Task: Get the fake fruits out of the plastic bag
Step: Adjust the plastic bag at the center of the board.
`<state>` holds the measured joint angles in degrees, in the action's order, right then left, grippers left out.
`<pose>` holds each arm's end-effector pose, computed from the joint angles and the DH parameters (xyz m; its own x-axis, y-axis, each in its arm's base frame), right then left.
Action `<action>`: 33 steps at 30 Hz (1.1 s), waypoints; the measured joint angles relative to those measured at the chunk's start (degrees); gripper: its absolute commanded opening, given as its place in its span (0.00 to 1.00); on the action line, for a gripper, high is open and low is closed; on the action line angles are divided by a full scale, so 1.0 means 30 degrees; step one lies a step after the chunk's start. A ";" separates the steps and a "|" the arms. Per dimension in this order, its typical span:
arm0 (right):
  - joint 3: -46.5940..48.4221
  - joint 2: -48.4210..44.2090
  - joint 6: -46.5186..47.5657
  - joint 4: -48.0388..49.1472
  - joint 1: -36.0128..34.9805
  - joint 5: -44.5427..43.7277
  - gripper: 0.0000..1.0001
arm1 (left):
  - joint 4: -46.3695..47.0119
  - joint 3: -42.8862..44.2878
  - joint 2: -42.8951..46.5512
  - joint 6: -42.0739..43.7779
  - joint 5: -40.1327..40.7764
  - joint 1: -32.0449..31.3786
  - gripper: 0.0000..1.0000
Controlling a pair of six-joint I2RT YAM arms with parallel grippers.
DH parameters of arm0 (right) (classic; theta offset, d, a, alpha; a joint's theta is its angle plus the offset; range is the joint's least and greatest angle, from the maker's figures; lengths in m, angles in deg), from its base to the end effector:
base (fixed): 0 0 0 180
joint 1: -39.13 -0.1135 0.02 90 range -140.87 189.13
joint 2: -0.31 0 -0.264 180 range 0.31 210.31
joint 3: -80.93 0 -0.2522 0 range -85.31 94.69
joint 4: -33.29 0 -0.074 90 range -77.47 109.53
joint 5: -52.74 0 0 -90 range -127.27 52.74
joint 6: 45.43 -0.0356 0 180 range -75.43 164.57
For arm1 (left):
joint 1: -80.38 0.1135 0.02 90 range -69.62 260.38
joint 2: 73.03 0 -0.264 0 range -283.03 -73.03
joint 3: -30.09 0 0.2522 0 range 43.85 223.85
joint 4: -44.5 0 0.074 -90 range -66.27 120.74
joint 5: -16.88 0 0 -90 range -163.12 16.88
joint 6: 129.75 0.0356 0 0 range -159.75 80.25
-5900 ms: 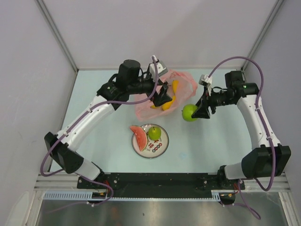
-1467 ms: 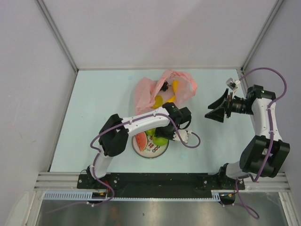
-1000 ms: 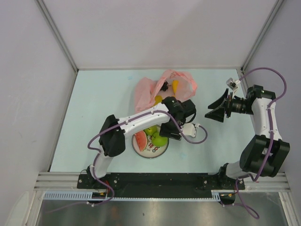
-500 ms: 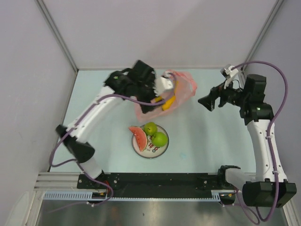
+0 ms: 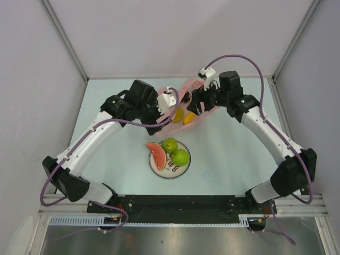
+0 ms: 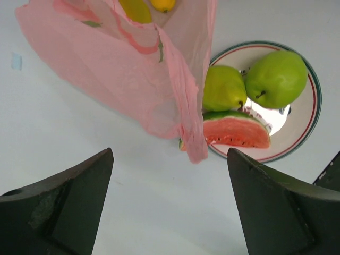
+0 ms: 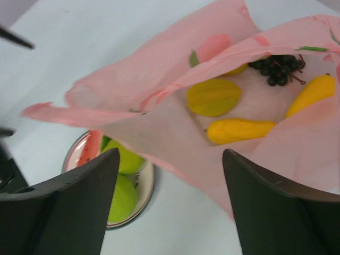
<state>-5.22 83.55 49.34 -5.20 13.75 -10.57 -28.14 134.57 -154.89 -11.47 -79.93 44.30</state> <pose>0.2916 0.1560 0.3726 -0.3594 -0.2527 -0.8983 -0.7742 0.6182 0.1358 0.2284 -0.1717 0.3881 -0.2392 0.7564 -0.6089 0.8626 0.4534 0.2244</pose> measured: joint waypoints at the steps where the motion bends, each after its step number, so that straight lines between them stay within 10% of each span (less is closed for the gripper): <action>1: 0.0168 0.0743 -0.0270 0.0240 0.0102 -0.0379 0.67 | 0.0372 -0.0328 -0.0015 -0.0131 -0.0153 0.0044 0.89; 4: 0.0605 0.3016 -0.1413 0.0838 0.0583 -0.1304 0.55 | 0.1253 -0.0933 -0.0444 -0.0495 -0.0291 0.0124 0.63; 7: 0.0925 0.5173 -0.2535 0.1042 0.0889 -0.2259 0.47 | 0.2149 -0.0962 -0.1581 -0.0903 -0.0168 0.0313 0.00; 14: 0.1107 0.7461 -0.3606 0.2018 0.0321 -0.5166 0.44 | 0.4998 -0.1923 -0.2390 -0.4546 -0.1821 0.3184 0.00; 23: -0.0736 0.7599 -0.1239 0.3351 0.0721 -1.1081 0.39 | 1.2203 -0.8903 0.4874 -0.9063 -0.4481 0.4262 0.00; 33: -0.1800 0.5107 0.2412 0.4612 0.0801 -1.1140 0.41 | 1.6983 -0.9369 0.4889 -1.2298 -0.8546 0.6309 0.00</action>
<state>-10.62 98.88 56.58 8.63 16.15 -43.99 22.81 106.46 -140.23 -48.37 -105.57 63.23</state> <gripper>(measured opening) 0.413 0.007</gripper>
